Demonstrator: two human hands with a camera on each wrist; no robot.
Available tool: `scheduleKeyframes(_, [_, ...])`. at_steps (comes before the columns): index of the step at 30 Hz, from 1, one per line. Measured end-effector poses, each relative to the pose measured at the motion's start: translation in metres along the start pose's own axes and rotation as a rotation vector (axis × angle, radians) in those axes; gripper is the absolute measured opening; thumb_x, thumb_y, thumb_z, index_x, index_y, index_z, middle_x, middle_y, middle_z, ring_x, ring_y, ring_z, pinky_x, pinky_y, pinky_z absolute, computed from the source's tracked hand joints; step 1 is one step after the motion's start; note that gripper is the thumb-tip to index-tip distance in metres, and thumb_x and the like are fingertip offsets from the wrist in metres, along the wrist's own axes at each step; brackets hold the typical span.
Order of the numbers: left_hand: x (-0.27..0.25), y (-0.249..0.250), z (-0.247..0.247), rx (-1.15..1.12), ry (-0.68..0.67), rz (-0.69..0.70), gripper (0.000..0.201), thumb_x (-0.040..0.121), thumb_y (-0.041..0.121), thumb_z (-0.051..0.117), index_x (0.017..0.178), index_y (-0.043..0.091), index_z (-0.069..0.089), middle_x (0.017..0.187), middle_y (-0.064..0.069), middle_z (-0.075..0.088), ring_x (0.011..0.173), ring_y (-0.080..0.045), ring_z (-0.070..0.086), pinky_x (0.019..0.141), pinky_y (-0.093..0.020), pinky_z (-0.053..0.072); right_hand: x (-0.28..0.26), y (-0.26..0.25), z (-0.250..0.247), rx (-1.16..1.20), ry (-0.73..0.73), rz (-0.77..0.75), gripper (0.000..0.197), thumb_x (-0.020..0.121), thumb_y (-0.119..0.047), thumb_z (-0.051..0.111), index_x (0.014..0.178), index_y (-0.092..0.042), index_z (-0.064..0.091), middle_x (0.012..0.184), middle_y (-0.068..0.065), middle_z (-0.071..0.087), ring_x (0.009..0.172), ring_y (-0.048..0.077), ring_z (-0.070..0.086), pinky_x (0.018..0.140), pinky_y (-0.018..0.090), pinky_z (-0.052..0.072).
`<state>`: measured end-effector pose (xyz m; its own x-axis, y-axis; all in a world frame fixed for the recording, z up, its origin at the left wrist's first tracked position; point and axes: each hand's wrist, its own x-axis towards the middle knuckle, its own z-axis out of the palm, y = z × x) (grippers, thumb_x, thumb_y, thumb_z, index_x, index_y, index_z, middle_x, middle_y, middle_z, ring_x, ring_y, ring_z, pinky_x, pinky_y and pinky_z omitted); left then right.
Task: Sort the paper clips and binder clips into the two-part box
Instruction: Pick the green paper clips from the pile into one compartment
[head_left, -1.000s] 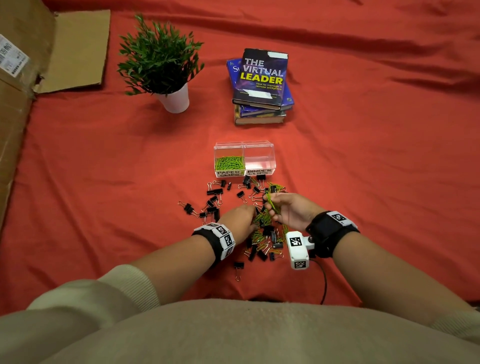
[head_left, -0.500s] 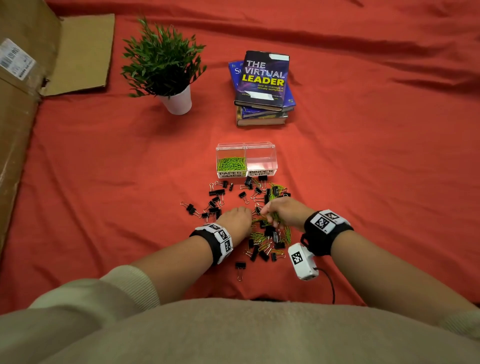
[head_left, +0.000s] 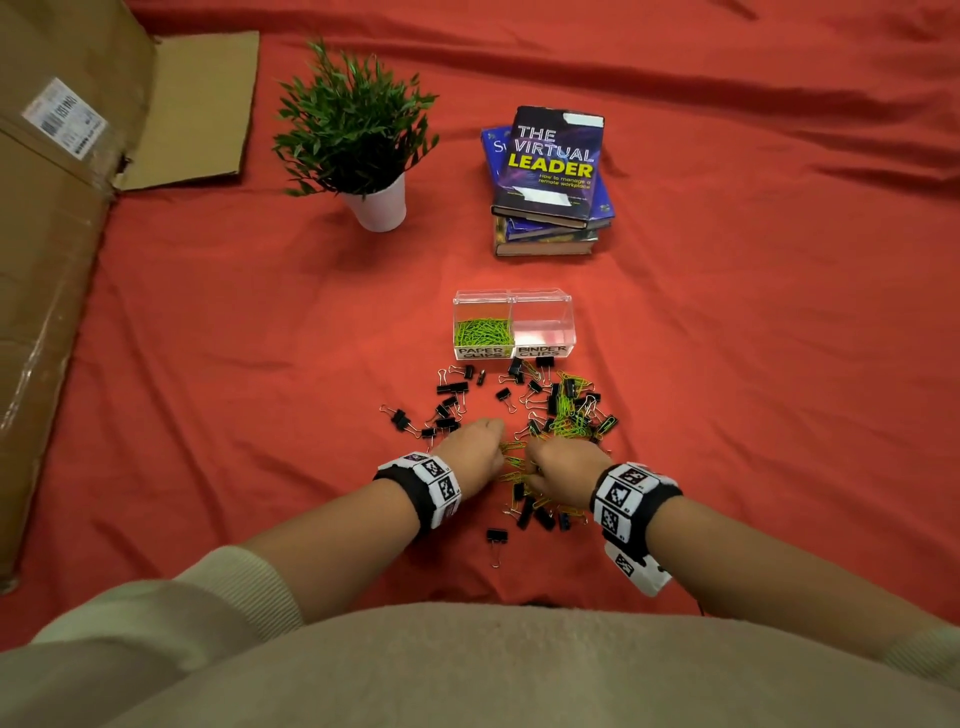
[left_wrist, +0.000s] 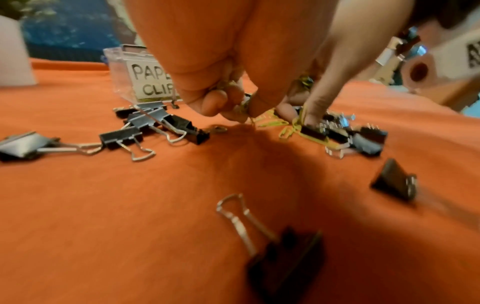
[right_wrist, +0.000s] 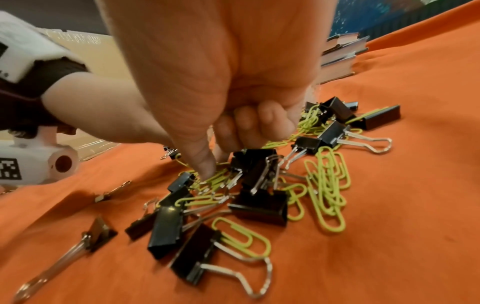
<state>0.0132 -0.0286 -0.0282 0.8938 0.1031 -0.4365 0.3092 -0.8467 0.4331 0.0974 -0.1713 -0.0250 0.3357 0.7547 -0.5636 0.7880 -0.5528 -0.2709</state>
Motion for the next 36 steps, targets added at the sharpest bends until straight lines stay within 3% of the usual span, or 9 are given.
scheduleKeyframes(7, [0.017,-0.004,-0.048,-0.260,0.212,-0.054,0.008,0.090,0.013,0.048,0.096,0.009,0.052,0.084,-0.002,0.051,0.072,-0.020,0.048,0.064,-0.030,0.034,0.005,0.002,-0.009,0.299,-0.062,0.035,0.022,0.094,-0.023,0.044,0.091,-0.006,0.057,0.088,0.012,0.066,0.070,0.024,0.059,0.063,0.035,0.049])
scheduleKeyframes(11, [0.046,-0.011,-0.086,-0.158,0.290,-0.063,0.010,0.089,0.011,0.048,0.096,0.007,0.053,0.091,-0.008,0.057,0.076,-0.022,0.051,0.066,-0.032,0.040,0.007,0.004,-0.040,0.639,-0.091,0.124,0.018,0.095,-0.031,0.050,0.085,-0.018,0.057,0.067,-0.005,0.055,0.049,0.007,0.044,0.044,0.018,0.036])
scheduleKeyframes(14, [0.072,-0.016,-0.105,0.010,0.259,-0.026,0.016,0.088,0.008,0.048,0.100,0.004,0.058,0.103,-0.012,0.058,0.093,-0.028,0.055,0.080,-0.037,0.045,0.015,0.008,-0.067,0.862,-0.077,0.157,0.023,0.095,-0.029,0.049,0.077,-0.016,0.056,0.059,-0.005,0.046,0.048,0.009,0.041,0.046,0.021,0.035])
scheduleKeyframes(17, [0.090,-0.022,-0.109,0.128,0.178,-0.004,0.020,0.088,0.003,0.049,0.103,0.004,0.063,0.108,-0.011,0.061,0.099,-0.028,0.058,0.084,-0.036,0.049,0.026,0.009,-0.091,0.977,-0.046,0.174,0.024,0.094,-0.020,0.050,0.073,-0.012,0.057,0.065,0.003,0.054,0.052,0.013,0.047,0.050,0.024,0.040])
scheduleKeyframes(20, [0.097,-0.025,-0.105,0.198,0.088,0.008,0.024,0.087,0.000,0.048,0.103,0.007,0.065,0.107,-0.011,0.065,0.097,-0.028,0.061,0.083,-0.037,0.050,0.038,0.007,-0.116,0.952,0.041,0.191,0.020,0.093,-0.013,0.051,0.075,-0.008,0.059,0.067,0.005,0.059,0.047,0.011,0.048,0.044,0.019,0.039])
scheduleKeyframes(23, [0.092,-0.027,-0.100,0.250,0.090,0.072,0.023,0.086,0.000,0.048,0.101,0.006,0.065,0.102,-0.013,0.064,0.097,-0.032,0.061,0.080,-0.038,0.048,0.059,0.009,-0.134,0.852,0.129,0.240,0.021,0.088,-0.016,0.056,0.069,-0.009,0.061,0.067,0.006,0.063,0.052,0.015,0.050,0.049,0.025,0.040])
scheduleKeyframes(29, [0.047,-0.029,-0.081,0.032,0.440,-0.027,0.019,0.085,0.010,0.050,0.099,0.008,0.062,0.101,-0.009,0.057,0.099,-0.027,0.049,0.087,-0.037,0.039,0.096,-0.008,-0.148,0.446,0.315,0.279,0.014,0.086,-0.014,0.053,0.078,-0.005,0.060,0.073,0.014,0.059,0.069,0.027,0.054,0.058,0.029,0.041])
scheduleKeyframes(33, [0.018,-0.024,-0.037,0.015,0.219,0.064,0.017,0.083,0.011,0.050,0.096,0.008,0.060,0.104,-0.011,0.057,0.101,-0.029,0.052,0.086,-0.041,0.046,0.117,-0.024,-0.139,0.296,0.295,0.196,0.021,0.087,-0.008,0.051,0.102,-0.002,0.063,0.103,0.019,0.067,0.098,0.034,0.061,0.079,0.034,0.047])
scheduleKeyframes(36, [0.008,-0.016,-0.011,0.055,0.128,0.093,0.019,0.088,0.015,0.049,0.101,0.004,0.059,0.105,-0.012,0.055,0.100,-0.031,0.055,0.085,-0.040,0.048,0.124,-0.027,-0.132,0.284,0.243,0.127,0.025,0.086,-0.006,0.051,0.108,-0.007,0.063,0.111,0.014,0.065,0.100,0.029,0.061,0.080,0.031,0.048])
